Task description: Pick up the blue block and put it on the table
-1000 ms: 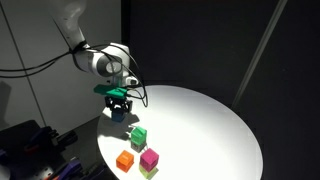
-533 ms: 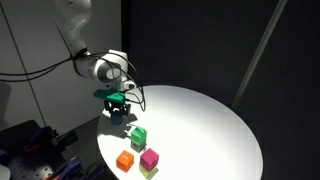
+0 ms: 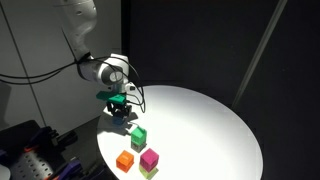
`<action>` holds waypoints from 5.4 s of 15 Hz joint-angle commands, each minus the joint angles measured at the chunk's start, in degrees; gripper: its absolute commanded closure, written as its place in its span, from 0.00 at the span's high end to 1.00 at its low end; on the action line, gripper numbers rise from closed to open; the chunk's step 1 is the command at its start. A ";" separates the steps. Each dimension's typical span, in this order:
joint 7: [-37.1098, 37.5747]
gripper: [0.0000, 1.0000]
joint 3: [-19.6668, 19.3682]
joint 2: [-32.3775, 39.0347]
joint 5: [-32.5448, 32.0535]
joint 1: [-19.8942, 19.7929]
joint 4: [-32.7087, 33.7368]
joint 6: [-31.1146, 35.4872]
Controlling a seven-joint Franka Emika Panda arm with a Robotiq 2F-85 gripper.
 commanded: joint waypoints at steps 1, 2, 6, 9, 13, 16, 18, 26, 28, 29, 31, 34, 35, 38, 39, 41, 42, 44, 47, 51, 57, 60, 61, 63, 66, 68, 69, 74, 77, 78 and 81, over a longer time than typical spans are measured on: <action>4.31 0.26 -1.47 1.97 -0.97 0.84 2.25 -0.23; 5.06 0.26 -1.65 2.24 -0.63 0.73 2.49 -0.63; 7.13 0.26 -2.15 2.84 0.20 0.10 2.74 -1.14; 8.06 0.26 -2.33 3.25 0.68 -0.25 2.81 -1.46; 8.81 0.26 -2.06 3.55 1.46 -0.94 2.81 -2.10; 8.67 0.26 -1.84 3.90 2.42 -1.42 2.78 -1.91; 8.11 0.26 -1.58 4.01 2.85 -1.89 2.58 -1.03; 7.05 0.26 -0.69 4.19 4.40 -3.45 2.18 0.46; 7.10 0.26 -0.63 4.27 4.59 -3.57 2.12 0.93; 7.17 0.26 -0.67 4.30 4.52 -3.55 2.10 1.09; 7.27 0.26 -0.75 4.33 4.40 -3.52 2.09 1.29; 7.61 0.75 -1.20 4.39 3.87 -3.07 2.05 1.48; 7.70 0.76 -1.29 4.36 3.77 -2.97 1.93 1.66; 7.77 0.97 -1.40 4.35 3.67 -2.88 1.86 1.63; 7.69 1.00 -1.40 4.17 3.64 -2.89 1.77 1.35; 7.71 1.00 -1.46 3.64 3.66 -2.90 1.59 0.74; 7.76 1.00 -1.60 3.19 3.53 -2.82 1.28 0.62; 7.59 1.00 -1.64 2.39 3.50 -2.91 0.83 0.32; 7.43 1.00 -1.75 1.11 3.44 -2.95 0.44 -0.72; 6.92 1.00 -1.48 -1.24 3.70 -3.34 -0.51 -1.09; 6.32 1.00 -1.06 -8.44 4.15 -3.67 -4.02 -2.21; 6.75 1.00 -1.38 -12.54 3.83 -3.38 -5.52 -5.32; 7.28 1.00 -1.65 -13.94 3.41 -3.12 -5.94 -6.99; 7.63 1.00 -1.80 -16.67 2.84 -2.97 -6.74 -10.37; 8.10 1.00 -1.86 -20.85 1.92 -2.95 -8.09 -14.87; 8.71 1.00 -1.86 -23.82 1.19 -2.98 -9.22 -17.29; 8.98 1.00 -1.79 -25.01 0.82 -3.02 -9.62 -18.32; 9.55 1.00 -1.25 -30.89 0.51 -3.23 -11.98 -21.52; 9.88 1.00 -1.04 -33.67 0.79 -3.37 -13.30 -22.19; 9.91 1.00 -0.99 -34.47 0.94 -3.41 -13.69 -22.11; 10.33 1.00 -0.88 -36.94 1.21 -3.55 -14.99 -21.08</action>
